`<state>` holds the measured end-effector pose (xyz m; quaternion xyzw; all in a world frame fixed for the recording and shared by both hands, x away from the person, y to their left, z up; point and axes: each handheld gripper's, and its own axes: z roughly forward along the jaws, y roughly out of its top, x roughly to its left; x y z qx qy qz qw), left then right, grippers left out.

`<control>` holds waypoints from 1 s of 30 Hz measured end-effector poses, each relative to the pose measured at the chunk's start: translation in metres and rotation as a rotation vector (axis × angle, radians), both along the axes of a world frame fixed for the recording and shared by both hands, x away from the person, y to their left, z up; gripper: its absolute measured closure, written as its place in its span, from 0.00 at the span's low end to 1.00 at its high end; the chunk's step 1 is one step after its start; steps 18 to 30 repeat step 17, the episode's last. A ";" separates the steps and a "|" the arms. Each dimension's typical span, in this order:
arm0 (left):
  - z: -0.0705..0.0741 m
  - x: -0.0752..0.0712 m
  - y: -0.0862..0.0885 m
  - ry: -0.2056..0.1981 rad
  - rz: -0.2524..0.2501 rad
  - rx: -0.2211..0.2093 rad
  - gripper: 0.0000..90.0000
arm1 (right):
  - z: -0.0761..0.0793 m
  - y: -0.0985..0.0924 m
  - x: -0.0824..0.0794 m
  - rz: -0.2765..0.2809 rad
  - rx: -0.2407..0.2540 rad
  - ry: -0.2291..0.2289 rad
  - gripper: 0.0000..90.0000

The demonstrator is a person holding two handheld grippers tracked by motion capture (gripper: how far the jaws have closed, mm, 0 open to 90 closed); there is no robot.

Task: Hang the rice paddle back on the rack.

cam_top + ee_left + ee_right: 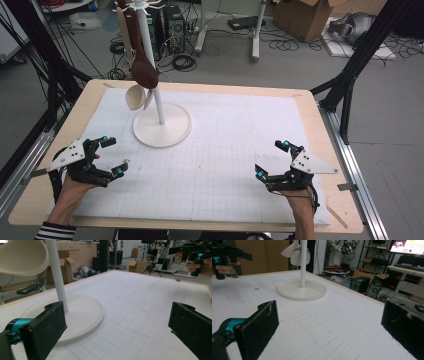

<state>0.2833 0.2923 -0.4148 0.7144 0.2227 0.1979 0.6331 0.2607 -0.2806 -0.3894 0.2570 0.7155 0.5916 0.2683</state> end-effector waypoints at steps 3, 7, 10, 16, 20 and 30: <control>-0.004 -0.001 0.005 0.001 0.008 0.012 0.02 | -0.003 -0.002 -0.001 -0.004 0.001 -0.010 0.01; -0.004 -0.003 0.011 -0.014 0.006 -0.004 0.02 | -0.007 -0.003 -0.003 -0.005 0.006 -0.002 0.01; -0.002 -0.003 0.014 -0.022 0.015 -0.010 0.02 | -0.007 -0.003 -0.004 -0.006 0.003 -0.007 0.01; 0.000 -0.005 0.015 -0.031 0.019 -0.015 0.02 | -0.008 -0.001 -0.005 -0.006 0.000 -0.007 0.01; 0.000 -0.005 0.016 -0.031 0.023 -0.017 0.02 | -0.008 -0.001 -0.005 -0.006 0.001 -0.006 0.01; 0.000 -0.005 0.016 -0.031 0.023 -0.017 0.02 | -0.008 -0.001 -0.005 -0.006 0.001 -0.006 0.01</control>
